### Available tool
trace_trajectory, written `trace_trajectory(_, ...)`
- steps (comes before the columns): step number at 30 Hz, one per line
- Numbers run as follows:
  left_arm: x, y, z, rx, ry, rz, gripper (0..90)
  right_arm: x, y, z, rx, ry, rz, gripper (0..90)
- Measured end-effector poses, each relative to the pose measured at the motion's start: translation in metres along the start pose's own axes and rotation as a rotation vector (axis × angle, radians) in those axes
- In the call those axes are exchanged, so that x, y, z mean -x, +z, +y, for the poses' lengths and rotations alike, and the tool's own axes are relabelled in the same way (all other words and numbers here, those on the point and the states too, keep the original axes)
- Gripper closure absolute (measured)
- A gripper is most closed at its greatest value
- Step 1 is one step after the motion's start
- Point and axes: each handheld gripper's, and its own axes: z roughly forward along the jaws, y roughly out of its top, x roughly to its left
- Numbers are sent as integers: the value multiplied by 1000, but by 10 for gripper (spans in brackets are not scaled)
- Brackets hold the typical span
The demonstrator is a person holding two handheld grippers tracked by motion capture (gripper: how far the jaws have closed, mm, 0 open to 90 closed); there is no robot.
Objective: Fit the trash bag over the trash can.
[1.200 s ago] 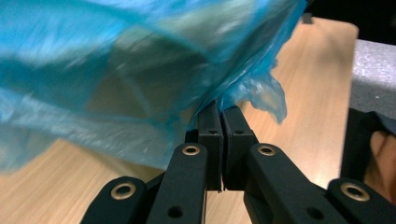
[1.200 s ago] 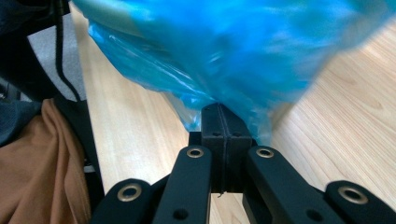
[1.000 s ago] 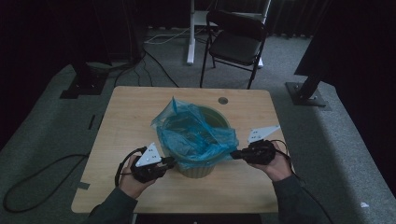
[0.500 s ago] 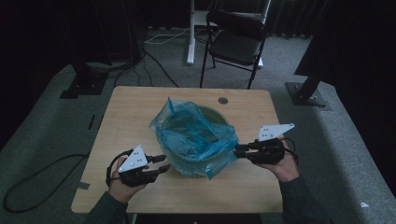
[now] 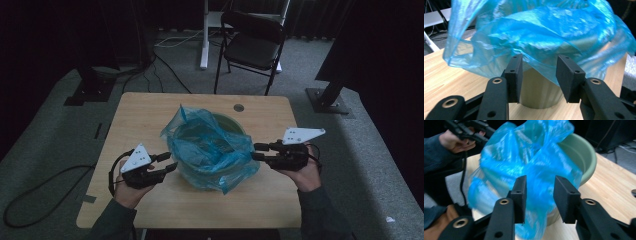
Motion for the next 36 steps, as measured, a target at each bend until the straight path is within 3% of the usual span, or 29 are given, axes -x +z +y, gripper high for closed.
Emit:
trace_trajectory(4,-2,10,-2,-45,-26,-11,604,0,12,5,-4,1,-6,605)
trace_trajectory(5,-2,15,-4,-66,-25,-7,647,0,18,7,-25,-4,-16,710)
trace_trajectory(6,-2,15,-4,-66,-25,-7,689,0,18,7,-25,-4,-16,710)
trace_trajectory(7,-2,19,-4,-77,-27,-6,739,1,20,6,-36,1,-18,826)
trace_trajectory(10,-1,23,-2,-89,-6,-5,833,6,20,3,-48,13,-44,894)
trace_trajectory(17,-1,28,-4,-111,3,3,881,26,14,-14,-55,86,-130,897)
trace_trajectory(25,-6,34,-10,-145,-9,30,881,49,31,-28,-117,151,-211,897)
trace_trajectory(30,-12,32,-13,-150,-32,51,875,53,39,-34,-147,173,-208,895)
trace_trajectory(36,-14,13,-5,-94,-30,89,805,47,24,-23,-75,147,-203,711)
